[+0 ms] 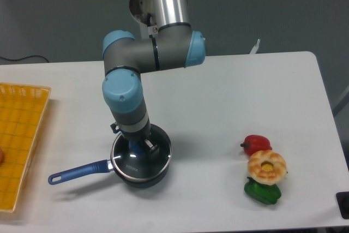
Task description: Open the lid
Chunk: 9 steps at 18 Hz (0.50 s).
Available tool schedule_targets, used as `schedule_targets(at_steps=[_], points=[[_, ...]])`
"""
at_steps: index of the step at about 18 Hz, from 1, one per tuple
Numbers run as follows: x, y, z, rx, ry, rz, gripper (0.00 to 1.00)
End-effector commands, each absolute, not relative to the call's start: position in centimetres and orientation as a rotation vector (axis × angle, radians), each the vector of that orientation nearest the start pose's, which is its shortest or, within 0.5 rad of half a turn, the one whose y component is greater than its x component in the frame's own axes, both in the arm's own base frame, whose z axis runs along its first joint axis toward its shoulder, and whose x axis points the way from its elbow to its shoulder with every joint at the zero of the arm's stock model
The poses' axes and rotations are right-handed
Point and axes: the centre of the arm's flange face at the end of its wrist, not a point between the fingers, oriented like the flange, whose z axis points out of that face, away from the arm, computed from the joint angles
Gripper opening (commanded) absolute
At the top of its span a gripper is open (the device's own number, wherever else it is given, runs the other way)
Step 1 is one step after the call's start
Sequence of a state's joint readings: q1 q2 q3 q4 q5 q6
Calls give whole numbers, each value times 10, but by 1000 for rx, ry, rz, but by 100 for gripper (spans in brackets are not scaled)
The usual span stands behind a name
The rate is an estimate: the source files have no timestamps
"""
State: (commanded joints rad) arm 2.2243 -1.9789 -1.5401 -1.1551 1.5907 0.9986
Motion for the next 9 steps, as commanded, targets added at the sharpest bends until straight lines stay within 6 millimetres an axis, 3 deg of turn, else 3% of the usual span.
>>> schedule_targets(at_steps=[9], points=[[-292,577,322,-3079,507,81,64]])
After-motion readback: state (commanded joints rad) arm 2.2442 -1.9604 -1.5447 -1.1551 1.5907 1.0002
